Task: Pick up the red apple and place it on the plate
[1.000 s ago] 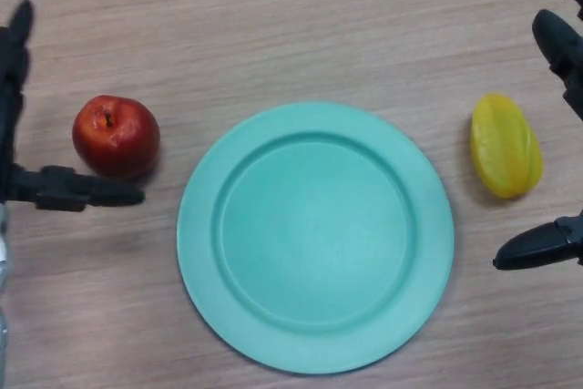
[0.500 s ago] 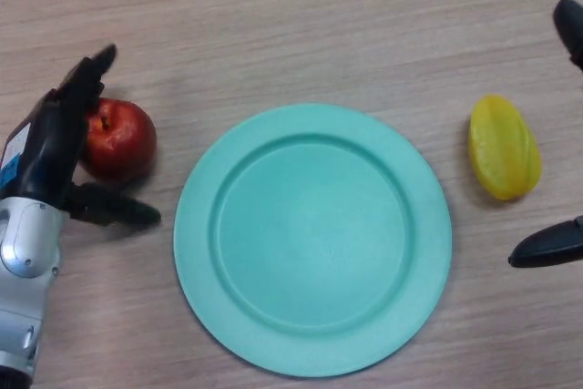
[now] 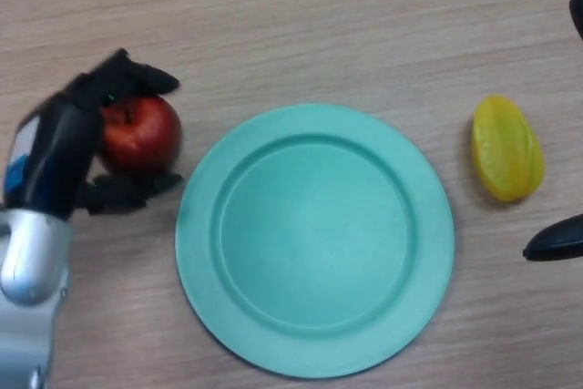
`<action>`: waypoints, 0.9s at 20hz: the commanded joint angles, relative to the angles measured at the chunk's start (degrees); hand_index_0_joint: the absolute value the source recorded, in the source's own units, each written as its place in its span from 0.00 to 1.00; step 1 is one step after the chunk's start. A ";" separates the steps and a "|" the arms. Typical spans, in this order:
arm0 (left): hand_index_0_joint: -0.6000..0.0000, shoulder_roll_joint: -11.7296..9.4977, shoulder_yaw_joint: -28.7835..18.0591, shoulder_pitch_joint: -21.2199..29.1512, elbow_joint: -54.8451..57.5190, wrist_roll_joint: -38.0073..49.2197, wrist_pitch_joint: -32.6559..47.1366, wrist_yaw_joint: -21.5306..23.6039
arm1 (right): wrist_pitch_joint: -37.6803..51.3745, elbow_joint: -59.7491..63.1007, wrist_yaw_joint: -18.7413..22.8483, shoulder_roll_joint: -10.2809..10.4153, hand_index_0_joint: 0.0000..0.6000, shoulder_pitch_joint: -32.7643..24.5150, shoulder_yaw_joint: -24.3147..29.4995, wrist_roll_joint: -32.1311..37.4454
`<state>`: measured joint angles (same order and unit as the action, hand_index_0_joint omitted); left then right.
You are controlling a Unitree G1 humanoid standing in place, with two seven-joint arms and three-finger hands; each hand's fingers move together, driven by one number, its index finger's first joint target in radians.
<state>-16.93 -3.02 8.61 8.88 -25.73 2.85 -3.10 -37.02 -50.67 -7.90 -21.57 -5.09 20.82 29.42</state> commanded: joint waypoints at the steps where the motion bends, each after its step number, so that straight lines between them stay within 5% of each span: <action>1: 0.00 0.91 1.97 -4.02 8.83 -2.40 2.19 -4.27 | 6.55 -2.39 0.27 -2.15 0.00 -1.25 4.07 1.54; 5: 0.00 2.76 6.60 -8.43 8.64 -7.01 5.61 -6.36 | 6.50 -2.15 -0.19 -2.36 0.00 -1.61 3.95 0.71; 10: 0.00 3.56 6.03 -6.63 6.67 -6.56 8.94 -3.14 | 7.20 -1.60 -1.02 -2.33 0.00 -1.34 4.46 -0.02; 14: 0.75 3.35 5.65 -5.73 8.48 -8.46 6.14 -4.62 | 7.49 -1.25 -1.39 -2.55 0.00 -1.60 4.63 -0.50; 15: 1.00 3.47 2.65 -4.07 15.98 -3.22 -1.22 -8.83 | 7.84 -0.79 -1.99 -2.99 0.00 -1.84 5.25 -0.38; 18: 1.00 1.21 -4.43 -0.52 24.11 9.20 -8.05 -10.43 | 8.05 -0.08 -2.46 -3.61 0.00 -2.10 5.42 -0.45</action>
<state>-14.35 -6.00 8.12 31.22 -15.16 -8.01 -15.50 -37.01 -48.33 -9.57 -22.52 -5.62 21.02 29.21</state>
